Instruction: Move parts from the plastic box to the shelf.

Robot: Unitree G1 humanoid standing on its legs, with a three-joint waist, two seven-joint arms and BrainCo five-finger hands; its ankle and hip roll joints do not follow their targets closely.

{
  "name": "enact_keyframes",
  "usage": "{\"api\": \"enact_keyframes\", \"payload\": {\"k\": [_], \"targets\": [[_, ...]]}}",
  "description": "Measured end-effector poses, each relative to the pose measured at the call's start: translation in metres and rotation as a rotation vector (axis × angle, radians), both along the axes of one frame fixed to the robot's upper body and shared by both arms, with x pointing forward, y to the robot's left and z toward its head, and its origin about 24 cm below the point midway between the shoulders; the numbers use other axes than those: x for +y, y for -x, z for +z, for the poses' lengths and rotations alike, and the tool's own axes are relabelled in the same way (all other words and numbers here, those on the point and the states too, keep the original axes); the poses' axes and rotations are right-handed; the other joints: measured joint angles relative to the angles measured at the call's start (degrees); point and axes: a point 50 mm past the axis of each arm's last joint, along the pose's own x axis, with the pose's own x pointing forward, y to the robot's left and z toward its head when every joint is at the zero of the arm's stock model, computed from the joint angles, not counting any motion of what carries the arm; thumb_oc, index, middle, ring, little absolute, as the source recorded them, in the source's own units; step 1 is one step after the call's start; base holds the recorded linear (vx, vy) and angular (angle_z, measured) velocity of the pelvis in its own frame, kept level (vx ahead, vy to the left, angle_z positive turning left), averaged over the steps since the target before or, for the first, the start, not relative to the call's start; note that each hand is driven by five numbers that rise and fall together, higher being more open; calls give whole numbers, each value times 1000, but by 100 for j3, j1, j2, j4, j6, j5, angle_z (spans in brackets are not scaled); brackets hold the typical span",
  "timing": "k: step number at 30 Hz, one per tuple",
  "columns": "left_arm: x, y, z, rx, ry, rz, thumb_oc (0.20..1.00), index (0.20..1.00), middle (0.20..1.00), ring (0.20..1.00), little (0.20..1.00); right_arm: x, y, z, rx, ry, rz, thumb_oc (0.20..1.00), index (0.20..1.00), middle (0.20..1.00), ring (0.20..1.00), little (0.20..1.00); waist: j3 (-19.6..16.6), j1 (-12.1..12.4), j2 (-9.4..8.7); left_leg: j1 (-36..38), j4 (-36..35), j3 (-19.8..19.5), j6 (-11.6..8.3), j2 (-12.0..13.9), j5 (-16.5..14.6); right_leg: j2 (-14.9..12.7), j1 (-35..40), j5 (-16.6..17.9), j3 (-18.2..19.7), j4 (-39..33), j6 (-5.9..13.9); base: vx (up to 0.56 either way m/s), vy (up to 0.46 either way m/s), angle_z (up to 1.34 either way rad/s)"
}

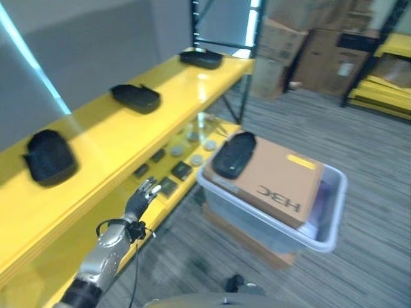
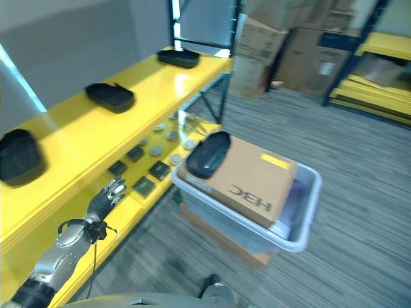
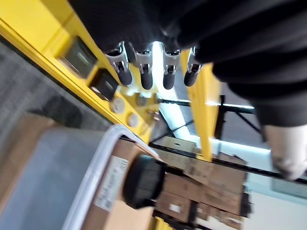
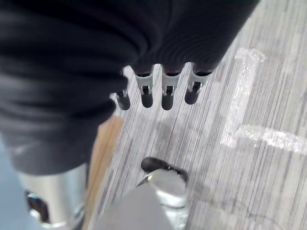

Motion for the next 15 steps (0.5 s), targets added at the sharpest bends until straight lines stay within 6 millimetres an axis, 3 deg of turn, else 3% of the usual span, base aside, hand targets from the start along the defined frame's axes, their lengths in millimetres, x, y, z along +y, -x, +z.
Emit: {"api": "enact_keyframes", "payload": {"k": [1,2,3,4,5,6,7,9,10,12,13,15], "targets": [[7,2,-10,43,-84,23,1000,1000,1000,1000,1000,-1,2,0,14,12,10,1000,1000,1000,1000,1000,-19,-92,-26,6,104,-32,43,77,-23,126,-28,-124,10,8,-91,172,-170,-72],[18,5,-22,93,-190,60,1000,1000,1000,1000,1000,-4,-1,1,21,35,33,1000,1000,1000,1000,1000,-6,-112,2,8,299,-205,55,206,147,337,-63,-204,15,-32,-179,177,-146,-94],[29,11,-31,144,-276,105,1000,1000,1000,1000,1000,-1,-5,0,19,29,42,1000,1000,1000,1000,1000,-3,-46,-71,-104,737,-546,-56,336,248,450,-58,-183,234,-151,-285,125,-85,-126],[37,19,-39,187,-326,132,1000,1000,1000,1000,1000,-1,-5,0,19,29,50,1000,1000,1000,1000,1000,10,60,-119,-209,1140,-829,21,367,378,518,-23,-140,455,-275,-377,99,53,-117],[41,25,-43,208,-358,151,1000,1000,1000,1000,1000,-1,-12,1,4,33,63,1000,1000,1000,1000,1000,37,101,-131,-435,1644,-1311,-98,419,442,591,85,-7,648,-489,-429,116,172,-114],[46,37,-52,250,-400,164,1000,1000,1000,1000,1000,-4,-21,3,-5,44,97,1000,1000,1000,1000,1000,71,164,-90,-660,2057,-2023,-272,296,265,698,261,250,859,-815,-330,130,201,-99],[53,50,-60,283,-437,167,1000,1000,1000,1000,1000,-6,-23,4,-4,52,104,1000,1000,1000,1000,1000,65,229,-112,-668,1744,-2482,-300,16,56,735,248,351,1098,-974,-254,86,228,-106],[60,61,-66,324,-468,189,1000,1000,1000,1000,1000,-12,-35,8,-29,74,114,1000,1000,1000,1000,1000,107,374,35,-533,1041,-2617,-287,-185,-56,776,341,476,1145,-1270,-242,85,225,-104],[64,70,-73,372,-499,215,1000,1000,1000,1000,1000,-14,-43,10,-48,82,99,1000,1000,1000,1000,1000,189,381,245,-479,-47,-2640,-161,-340,103,821,485,576,1111,-1449,-336,158,223,-54],[66,81,-82,419,-511,231,1000,1000,1000,1000,1000,-12,-44,8,-50,76,75,1000,1000,1000,1000,1000,240,383,326,-517,-638,-2695,-252,-398,256,908,730,599,1198,-1707,-299,166,238,-11],[67,89,-88,460,-541,240,1000,1000,1000,1000,1000,-10,-45,7,-57,71,40,1000,1000,1000,1000,1000,264,511,303,-549,-859,-2750,-219,-451,428,920,832,593,1315,-1818,-307,135,250,-32],[65,101,-96,506,-557,238,1000,1000,1000,1000,1000,-13,-51,10,-84,103,20,1000,1000,1000,1000,1000,271,654,306,-712,-791,-2830,-205,-452,558,912,837,592,1485,-1841,-308,46,243,-55]]}}
